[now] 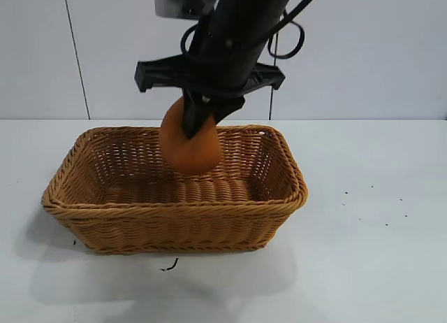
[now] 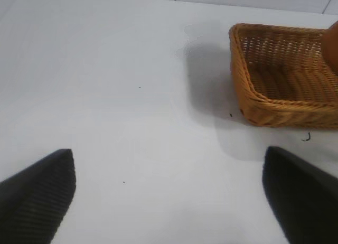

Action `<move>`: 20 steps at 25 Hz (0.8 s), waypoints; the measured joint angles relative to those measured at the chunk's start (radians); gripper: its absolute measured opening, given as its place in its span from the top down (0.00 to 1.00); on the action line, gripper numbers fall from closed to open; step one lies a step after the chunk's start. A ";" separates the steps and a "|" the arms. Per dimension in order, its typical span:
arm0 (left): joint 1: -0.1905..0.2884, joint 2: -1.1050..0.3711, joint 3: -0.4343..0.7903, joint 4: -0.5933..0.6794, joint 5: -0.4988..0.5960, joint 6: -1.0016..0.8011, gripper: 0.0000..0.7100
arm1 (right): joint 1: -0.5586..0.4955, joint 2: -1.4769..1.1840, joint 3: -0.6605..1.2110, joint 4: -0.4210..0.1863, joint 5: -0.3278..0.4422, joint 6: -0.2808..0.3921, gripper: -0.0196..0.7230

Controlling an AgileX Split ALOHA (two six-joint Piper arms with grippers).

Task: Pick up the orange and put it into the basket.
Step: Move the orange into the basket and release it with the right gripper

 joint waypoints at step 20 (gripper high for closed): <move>0.000 0.000 0.000 0.000 0.000 0.000 0.02 | 0.000 0.070 -0.001 -0.003 -0.094 0.001 0.36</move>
